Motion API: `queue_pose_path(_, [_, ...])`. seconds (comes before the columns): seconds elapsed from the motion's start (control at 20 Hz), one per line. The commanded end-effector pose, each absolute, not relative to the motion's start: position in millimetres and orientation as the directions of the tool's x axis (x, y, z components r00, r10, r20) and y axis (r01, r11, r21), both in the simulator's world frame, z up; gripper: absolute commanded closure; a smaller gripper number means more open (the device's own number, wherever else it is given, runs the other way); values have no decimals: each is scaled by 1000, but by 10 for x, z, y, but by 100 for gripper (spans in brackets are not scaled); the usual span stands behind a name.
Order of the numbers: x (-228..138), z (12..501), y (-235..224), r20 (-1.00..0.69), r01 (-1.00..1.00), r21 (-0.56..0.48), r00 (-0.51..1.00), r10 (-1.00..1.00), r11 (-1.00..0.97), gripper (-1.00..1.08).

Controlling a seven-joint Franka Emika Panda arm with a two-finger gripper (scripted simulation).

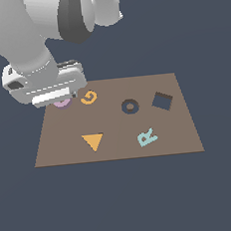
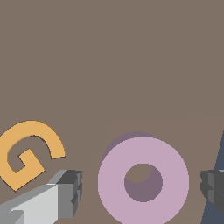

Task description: Insert a designated object into the corresponding slot on a board.

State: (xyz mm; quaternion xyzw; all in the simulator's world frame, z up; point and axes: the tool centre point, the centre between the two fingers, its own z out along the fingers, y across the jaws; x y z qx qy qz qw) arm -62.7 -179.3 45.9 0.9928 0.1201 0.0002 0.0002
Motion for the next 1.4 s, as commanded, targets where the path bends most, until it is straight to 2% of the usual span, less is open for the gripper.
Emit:
queue_pose_path(0.0, [-628, 384, -1793, 0, 240, 0, 971, 240, -971, -92])
queue_pose_path(0.25, [-627, 299, -1797, 0, 240, 0, 971, 240, -971, -92])
queue_pose_path(0.3, [-627, 299, -1797, 0, 240, 0, 971, 240, -971, 108])
queue_pose_path(0.95, [-620, 308, -1796, 0, 245, 1, 970, 245, -970, 108])
queue_pose_path(1.35, [-453, 319, -1639, 0, 358, 1, 934, 358, -934, 108])
